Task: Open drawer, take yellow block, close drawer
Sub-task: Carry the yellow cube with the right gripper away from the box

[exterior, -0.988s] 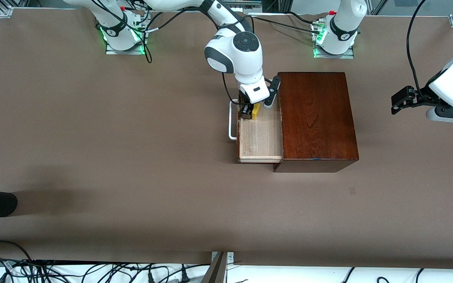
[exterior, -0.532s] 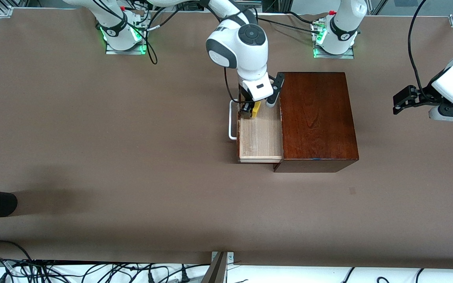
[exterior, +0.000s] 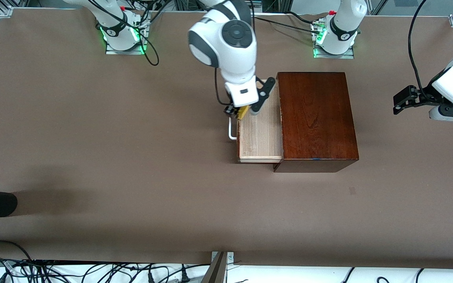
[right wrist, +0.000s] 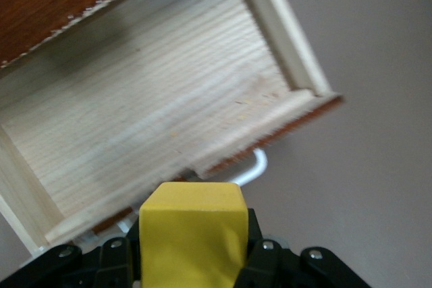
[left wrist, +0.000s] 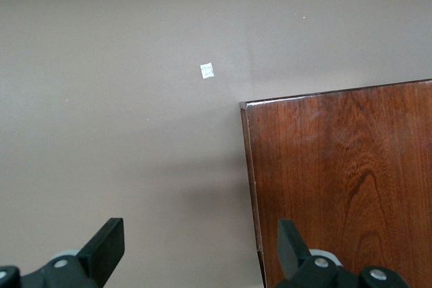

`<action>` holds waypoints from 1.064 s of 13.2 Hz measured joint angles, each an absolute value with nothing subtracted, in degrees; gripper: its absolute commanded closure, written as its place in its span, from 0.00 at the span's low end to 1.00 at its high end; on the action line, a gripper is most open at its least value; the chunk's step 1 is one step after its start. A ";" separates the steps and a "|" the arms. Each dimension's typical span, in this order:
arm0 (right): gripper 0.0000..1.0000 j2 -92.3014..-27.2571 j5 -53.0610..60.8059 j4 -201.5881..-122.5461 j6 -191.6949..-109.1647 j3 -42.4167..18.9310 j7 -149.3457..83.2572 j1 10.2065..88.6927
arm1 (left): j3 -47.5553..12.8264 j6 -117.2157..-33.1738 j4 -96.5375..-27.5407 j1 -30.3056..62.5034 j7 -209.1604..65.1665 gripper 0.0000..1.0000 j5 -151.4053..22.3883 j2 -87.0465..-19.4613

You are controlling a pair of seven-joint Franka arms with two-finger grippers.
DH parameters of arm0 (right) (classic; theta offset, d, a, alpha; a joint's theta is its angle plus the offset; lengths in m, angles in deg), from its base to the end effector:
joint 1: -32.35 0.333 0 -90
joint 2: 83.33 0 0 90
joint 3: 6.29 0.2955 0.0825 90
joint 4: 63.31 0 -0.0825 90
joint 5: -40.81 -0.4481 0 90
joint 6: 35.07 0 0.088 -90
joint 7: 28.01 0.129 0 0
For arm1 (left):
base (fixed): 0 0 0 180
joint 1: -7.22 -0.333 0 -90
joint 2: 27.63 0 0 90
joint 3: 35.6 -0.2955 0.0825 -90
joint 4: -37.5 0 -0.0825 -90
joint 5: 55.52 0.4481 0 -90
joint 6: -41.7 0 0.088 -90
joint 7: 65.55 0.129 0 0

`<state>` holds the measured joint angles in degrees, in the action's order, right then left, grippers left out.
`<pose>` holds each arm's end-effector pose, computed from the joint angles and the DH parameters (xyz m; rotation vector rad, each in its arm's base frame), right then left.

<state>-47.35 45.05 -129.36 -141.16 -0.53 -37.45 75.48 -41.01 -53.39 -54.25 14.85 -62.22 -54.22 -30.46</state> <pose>0.5404 0.5799 0.3901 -2.7334 -1.5195 -0.1155 0.6389 -0.0231 0.5425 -3.1104 0.1540 -0.0138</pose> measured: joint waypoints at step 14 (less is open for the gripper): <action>1.00 -63.01 40.18 -157.50 -148.66 -18.36 -35.19 65.26 | -40.95 -53.39 -54.23 14.89 -62.22 0.00 -54.25 -30.70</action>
